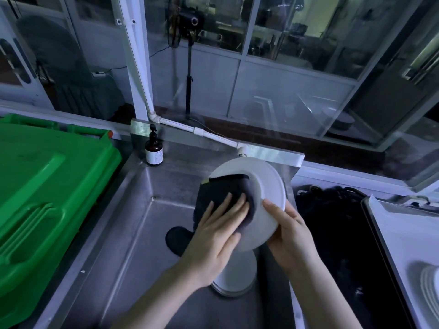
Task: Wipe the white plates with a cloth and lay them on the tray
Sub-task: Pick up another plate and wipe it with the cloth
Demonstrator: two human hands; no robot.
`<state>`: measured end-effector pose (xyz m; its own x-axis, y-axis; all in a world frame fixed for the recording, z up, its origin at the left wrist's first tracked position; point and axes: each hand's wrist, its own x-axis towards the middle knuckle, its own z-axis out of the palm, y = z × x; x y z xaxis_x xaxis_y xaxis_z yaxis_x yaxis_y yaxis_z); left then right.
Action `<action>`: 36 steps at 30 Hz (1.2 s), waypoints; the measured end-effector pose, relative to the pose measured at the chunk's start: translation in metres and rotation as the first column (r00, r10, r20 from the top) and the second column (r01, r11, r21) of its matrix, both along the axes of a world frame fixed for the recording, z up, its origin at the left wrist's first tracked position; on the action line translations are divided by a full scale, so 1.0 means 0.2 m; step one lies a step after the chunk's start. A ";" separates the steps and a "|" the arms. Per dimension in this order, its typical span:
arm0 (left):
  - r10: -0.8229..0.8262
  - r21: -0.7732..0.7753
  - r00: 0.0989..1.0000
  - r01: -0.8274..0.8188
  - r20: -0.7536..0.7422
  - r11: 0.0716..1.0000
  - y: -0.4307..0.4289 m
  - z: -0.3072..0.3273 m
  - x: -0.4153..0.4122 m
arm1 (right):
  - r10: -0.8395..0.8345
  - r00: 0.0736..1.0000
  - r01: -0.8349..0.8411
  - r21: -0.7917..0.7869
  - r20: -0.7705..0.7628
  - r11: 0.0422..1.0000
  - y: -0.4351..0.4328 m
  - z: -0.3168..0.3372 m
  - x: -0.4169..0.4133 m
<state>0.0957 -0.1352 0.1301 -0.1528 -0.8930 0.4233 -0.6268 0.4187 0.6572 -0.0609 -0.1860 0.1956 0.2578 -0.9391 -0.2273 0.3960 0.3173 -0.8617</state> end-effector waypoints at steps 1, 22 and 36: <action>-0.016 -0.006 1.000 0.016 0.022 1.000 -0.02 0.02 -0.01 | 0.012 1.000 -0.012 0.012 -0.010 1.000 0.02 -0.02 0.00; 0.144 0.179 0.948 -0.095 -0.285 0.979 -0.05 -0.04 -0.02 | -0.177 0.983 0.179 -0.039 0.051 0.983 -0.01 -0.02 -0.31; 0.586 0.557 0.444 -0.210 -0.678 0.803 -0.15 0.24 -0.22 | -0.385 0.532 -0.591 -0.656 -0.754 0.470 0.15 -0.03 -0.41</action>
<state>0.0515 -0.1655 0.1775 0.4880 -0.8516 -0.1911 0.2067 -0.1000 0.9733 -0.1438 -0.1555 0.1894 0.5538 -0.7211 0.4163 -0.4999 -0.6878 -0.5263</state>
